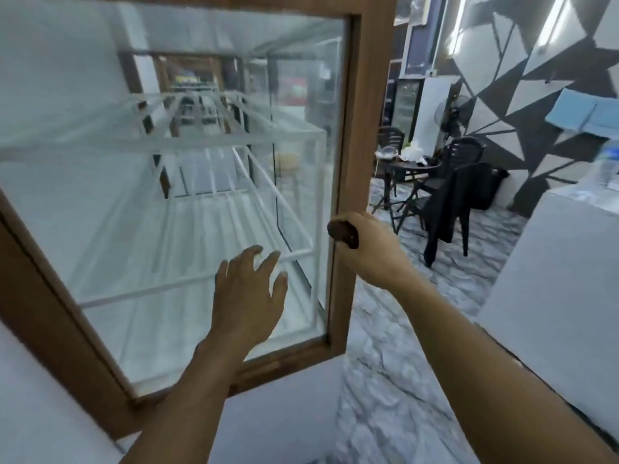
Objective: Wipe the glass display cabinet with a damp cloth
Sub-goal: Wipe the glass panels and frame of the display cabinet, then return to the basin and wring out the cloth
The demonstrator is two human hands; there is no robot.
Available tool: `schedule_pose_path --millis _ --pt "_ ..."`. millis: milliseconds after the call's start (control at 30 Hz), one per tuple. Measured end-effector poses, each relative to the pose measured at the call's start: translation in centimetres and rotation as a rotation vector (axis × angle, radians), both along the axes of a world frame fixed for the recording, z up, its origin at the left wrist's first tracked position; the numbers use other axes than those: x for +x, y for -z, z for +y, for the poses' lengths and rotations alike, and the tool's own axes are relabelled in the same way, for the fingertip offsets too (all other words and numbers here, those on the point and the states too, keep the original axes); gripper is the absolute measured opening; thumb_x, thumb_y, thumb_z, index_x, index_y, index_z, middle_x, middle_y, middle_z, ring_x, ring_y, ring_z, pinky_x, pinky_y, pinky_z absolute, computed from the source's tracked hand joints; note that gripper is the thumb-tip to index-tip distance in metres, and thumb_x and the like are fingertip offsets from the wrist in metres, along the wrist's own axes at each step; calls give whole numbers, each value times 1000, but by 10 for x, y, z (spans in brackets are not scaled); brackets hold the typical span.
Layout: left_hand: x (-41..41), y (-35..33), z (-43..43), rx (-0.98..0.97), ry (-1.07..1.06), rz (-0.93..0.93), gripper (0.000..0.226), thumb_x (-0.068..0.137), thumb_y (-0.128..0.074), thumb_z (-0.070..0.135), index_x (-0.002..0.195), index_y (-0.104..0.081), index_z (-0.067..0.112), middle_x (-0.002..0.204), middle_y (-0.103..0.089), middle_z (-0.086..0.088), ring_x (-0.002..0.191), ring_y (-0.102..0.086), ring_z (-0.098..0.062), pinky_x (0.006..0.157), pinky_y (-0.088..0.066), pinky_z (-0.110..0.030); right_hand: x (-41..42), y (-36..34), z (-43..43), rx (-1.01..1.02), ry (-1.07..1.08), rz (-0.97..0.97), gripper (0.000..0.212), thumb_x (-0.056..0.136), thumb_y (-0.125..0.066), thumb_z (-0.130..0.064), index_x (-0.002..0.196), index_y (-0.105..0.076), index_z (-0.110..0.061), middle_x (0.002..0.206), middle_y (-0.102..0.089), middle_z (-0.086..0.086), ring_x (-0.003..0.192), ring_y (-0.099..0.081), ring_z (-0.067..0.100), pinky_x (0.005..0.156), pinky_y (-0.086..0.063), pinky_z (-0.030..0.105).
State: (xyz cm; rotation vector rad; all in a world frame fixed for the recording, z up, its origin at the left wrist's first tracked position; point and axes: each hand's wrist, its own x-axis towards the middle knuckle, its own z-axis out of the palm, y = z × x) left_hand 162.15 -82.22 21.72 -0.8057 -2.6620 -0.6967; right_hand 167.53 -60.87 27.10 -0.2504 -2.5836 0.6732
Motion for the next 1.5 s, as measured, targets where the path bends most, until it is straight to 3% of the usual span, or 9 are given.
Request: schedule_pose_path --millis 67,200,333,567,700,900,1100,1267,1500 --pt "14 19 29 -6 96 -173 48 104 -32 46 144 -51 29 149 -51 2 135 -50 -23 112 -35 -38 28 32 29 -38 -16 -146 37 89 -62 -15 125 -62 -23 108 -63 0 90 -62 20 73 -47 32" --pt "33 52 93 -66 203 -284 39 104 -39 42 139 -55 35 141 -59 7 126 -57 -17 101 -46 -35 72 88 92 -190 -14 -362 31 89 -64 -13 118 -63 -24 95 -66 -2 68 -67 18 66 -61 41" --pt "41 80 169 -140 230 -356 41 103 -40 44 141 -52 36 137 -61 8 123 -59 -16 101 -48 -37 86 129 160 -237 -63 -444 30 88 -63 -12 116 -64 -23 90 -63 -8 67 -65 12 70 -61 42" --pt "31 111 275 -209 225 -513 44 103 -40 47 145 -47 36 132 -62 10 116 -59 -12 97 -50 -37 63 153 271 -222 -147 -482 31 87 -62 -15 116 -64 -24 92 -55 -19 72 -55 0 68 -51 28" --pt "5 123 320 -231 221 -583 45 103 -40 47 146 -45 35 135 -60 9 119 -58 -14 101 -49 -39 32 167 314 -265 -172 -537 31 87 -62 -15 116 -64 -25 93 -57 -16 75 -58 5 73 -57 36" --pt "-91 148 396 -223 209 -655 47 103 -40 48 148 -44 35 136 -59 8 116 -60 -14 98 -51 -37 -63 191 384 -275 -213 -604 32 88 -62 -15 119 -62 -24 90 -58 -13 71 -59 8 71 -57 36" --pt "-238 162 486 -192 174 -726 47 104 -41 44 148 -45 30 137 -60 7 117 -61 -16 101 -50 -40 -202 203 473 -333 -211 -624 27 86 -61 -14 109 -63 -28 89 -63 -5 65 -64 19 66 -60 48" --pt "-351 146 544 -217 185 -703 44 104 -42 42 147 -45 30 135 -61 6 115 -61 -15 100 -51 -39 -313 191 534 -360 -210 -622 28 86 -61 -14 110 -62 -29 92 -64 -1 63 -67 24 60 -58 45" --pt "-509 154 616 -156 148 -704 42 104 -43 40 146 -47 33 135 -61 10 115 -60 -10 99 -51 -33 -490 199 619 -374 -249 -602 31 85 -62 -12 113 -65 -24 99 -63 -4 72 -60 12 69 -57 39"
